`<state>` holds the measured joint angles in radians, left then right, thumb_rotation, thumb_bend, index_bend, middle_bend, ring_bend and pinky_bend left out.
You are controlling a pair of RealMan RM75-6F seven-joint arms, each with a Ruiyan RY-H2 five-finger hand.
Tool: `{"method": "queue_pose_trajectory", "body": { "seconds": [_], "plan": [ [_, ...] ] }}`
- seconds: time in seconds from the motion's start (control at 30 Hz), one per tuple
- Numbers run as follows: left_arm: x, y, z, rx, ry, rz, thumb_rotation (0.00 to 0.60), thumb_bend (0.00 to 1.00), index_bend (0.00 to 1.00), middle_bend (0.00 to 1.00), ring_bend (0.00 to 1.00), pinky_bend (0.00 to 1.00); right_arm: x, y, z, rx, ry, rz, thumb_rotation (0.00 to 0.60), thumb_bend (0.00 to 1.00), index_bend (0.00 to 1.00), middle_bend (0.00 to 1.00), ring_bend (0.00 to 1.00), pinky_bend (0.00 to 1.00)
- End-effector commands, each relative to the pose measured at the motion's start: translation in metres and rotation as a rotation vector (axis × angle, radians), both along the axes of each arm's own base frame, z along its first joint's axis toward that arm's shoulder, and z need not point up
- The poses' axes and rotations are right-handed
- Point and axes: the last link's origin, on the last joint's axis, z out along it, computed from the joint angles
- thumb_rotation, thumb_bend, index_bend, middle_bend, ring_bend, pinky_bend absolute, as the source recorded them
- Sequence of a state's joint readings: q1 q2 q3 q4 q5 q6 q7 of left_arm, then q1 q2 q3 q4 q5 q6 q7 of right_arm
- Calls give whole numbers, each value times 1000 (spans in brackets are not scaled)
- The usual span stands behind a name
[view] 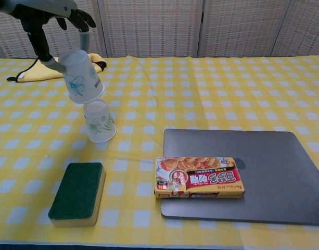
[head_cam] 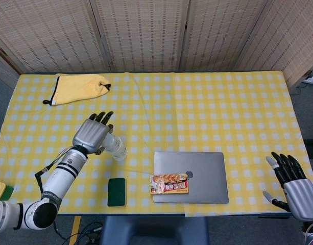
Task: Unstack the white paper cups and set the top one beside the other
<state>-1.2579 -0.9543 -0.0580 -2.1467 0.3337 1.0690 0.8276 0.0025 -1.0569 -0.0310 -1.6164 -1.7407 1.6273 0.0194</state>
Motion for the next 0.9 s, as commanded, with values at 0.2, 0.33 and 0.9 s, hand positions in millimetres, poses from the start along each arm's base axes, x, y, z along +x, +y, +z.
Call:
{"method": "queue_pose_trajectory", "body": {
  "seconds": [0.2, 0.33, 0.9],
  "plan": [
    [-19, -8, 22, 44, -2, 24, 600, 296, 378, 0, 0, 163, 2, 2, -3, 2, 8, 4, 600, 182, 0, 0, 0, 0],
    [-39, -6, 21, 40, -22, 35, 600, 295, 379, 0, 0, 163, 3, 3, -7, 11, 16, 5, 600, 182, 0, 0, 0, 0],
    [-132, 3, 6, 11, -109, 152, 600, 296, 379, 0, 0, 163, 4, -1, -22, 53, 51, -10, 600, 182, 0, 0, 0, 0]
  ]
}}
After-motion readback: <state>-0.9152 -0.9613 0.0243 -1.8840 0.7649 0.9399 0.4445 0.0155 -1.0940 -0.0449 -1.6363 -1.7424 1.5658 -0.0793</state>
